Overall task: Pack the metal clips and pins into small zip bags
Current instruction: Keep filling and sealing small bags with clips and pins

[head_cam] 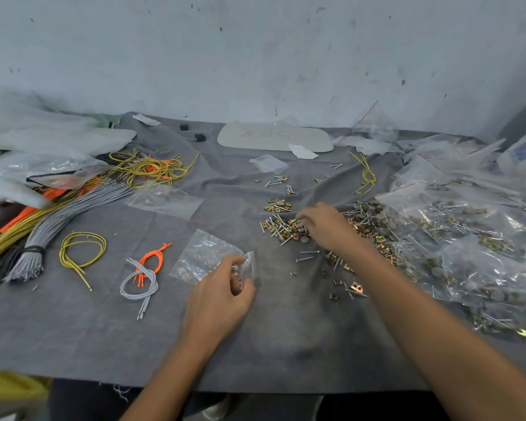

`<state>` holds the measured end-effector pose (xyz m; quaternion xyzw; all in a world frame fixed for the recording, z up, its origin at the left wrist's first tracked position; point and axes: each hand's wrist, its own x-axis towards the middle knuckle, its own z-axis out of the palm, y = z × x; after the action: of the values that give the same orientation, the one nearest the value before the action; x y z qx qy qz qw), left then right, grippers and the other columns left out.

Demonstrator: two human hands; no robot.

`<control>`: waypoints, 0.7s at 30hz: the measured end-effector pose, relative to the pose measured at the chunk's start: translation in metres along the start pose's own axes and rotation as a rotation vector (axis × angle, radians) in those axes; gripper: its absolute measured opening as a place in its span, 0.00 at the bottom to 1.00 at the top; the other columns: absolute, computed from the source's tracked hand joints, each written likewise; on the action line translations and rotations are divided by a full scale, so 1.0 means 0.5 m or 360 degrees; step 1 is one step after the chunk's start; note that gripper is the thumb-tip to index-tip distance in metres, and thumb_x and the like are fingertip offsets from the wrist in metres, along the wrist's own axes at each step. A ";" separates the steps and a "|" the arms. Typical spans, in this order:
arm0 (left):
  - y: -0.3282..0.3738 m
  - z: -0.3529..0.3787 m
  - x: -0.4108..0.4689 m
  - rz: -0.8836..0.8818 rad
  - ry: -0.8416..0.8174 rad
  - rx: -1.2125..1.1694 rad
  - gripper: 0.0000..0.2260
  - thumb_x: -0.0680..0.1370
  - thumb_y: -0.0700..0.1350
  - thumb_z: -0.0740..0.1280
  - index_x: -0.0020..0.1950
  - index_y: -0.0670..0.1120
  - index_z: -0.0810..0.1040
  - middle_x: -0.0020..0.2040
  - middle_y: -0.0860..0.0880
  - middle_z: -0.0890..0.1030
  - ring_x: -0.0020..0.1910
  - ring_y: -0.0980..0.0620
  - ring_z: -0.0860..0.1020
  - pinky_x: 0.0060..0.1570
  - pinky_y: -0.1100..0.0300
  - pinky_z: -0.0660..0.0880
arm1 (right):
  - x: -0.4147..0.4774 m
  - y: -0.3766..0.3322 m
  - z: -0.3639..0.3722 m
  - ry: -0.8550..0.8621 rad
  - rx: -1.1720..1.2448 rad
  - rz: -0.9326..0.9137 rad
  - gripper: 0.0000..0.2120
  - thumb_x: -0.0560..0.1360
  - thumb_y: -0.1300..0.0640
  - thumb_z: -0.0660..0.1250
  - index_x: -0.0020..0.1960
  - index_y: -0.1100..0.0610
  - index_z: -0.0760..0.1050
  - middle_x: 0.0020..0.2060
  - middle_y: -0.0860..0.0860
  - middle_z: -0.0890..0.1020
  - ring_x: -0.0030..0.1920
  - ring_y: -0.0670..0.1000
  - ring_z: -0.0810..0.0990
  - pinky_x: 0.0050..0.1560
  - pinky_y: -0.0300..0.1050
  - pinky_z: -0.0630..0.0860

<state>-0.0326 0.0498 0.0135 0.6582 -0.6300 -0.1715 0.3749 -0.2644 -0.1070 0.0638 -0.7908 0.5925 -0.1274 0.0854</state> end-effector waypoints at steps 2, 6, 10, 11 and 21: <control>0.000 0.002 0.000 -0.0004 0.0000 -0.0008 0.14 0.75 0.51 0.69 0.60 0.59 0.74 0.42 0.63 0.77 0.40 0.61 0.76 0.38 0.56 0.70 | 0.014 -0.005 0.004 -0.0142 -0.0194 -0.0024 0.14 0.82 0.55 0.62 0.67 0.53 0.77 0.61 0.56 0.76 0.62 0.58 0.74 0.62 0.52 0.72; 0.002 0.002 0.000 -0.0035 -0.0010 -0.0026 0.14 0.76 0.50 0.68 0.61 0.59 0.74 0.42 0.63 0.76 0.40 0.59 0.76 0.40 0.56 0.72 | 0.020 -0.006 0.016 -0.0109 -0.0321 -0.0049 0.13 0.81 0.56 0.63 0.63 0.58 0.77 0.58 0.59 0.77 0.61 0.61 0.75 0.61 0.54 0.73; 0.002 -0.003 -0.002 -0.0019 -0.0014 -0.0046 0.14 0.76 0.50 0.68 0.60 0.59 0.75 0.40 0.61 0.77 0.40 0.58 0.76 0.38 0.57 0.72 | 0.019 -0.002 0.025 -0.0044 -0.0358 0.0010 0.12 0.80 0.59 0.65 0.62 0.62 0.73 0.58 0.60 0.76 0.59 0.61 0.74 0.59 0.53 0.73; 0.003 -0.004 -0.002 -0.0012 -0.0014 -0.0047 0.14 0.76 0.50 0.68 0.60 0.59 0.75 0.40 0.60 0.77 0.40 0.58 0.76 0.38 0.58 0.72 | 0.019 -0.001 0.028 -0.0032 -0.0367 0.0021 0.13 0.79 0.60 0.66 0.62 0.62 0.72 0.58 0.60 0.75 0.59 0.61 0.74 0.59 0.53 0.72; 0.007 -0.005 -0.003 -0.0016 0.0033 -0.0051 0.12 0.76 0.47 0.65 0.59 0.58 0.75 0.38 0.60 0.77 0.38 0.55 0.76 0.37 0.54 0.72 | -0.066 -0.051 0.005 0.0303 0.0535 0.0161 0.09 0.83 0.56 0.56 0.53 0.58 0.74 0.50 0.54 0.78 0.51 0.54 0.76 0.51 0.51 0.72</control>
<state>-0.0337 0.0521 0.0174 0.6571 -0.6198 -0.1767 0.3910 -0.2490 -0.0681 0.0655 -0.7190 0.6072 -0.2944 0.1662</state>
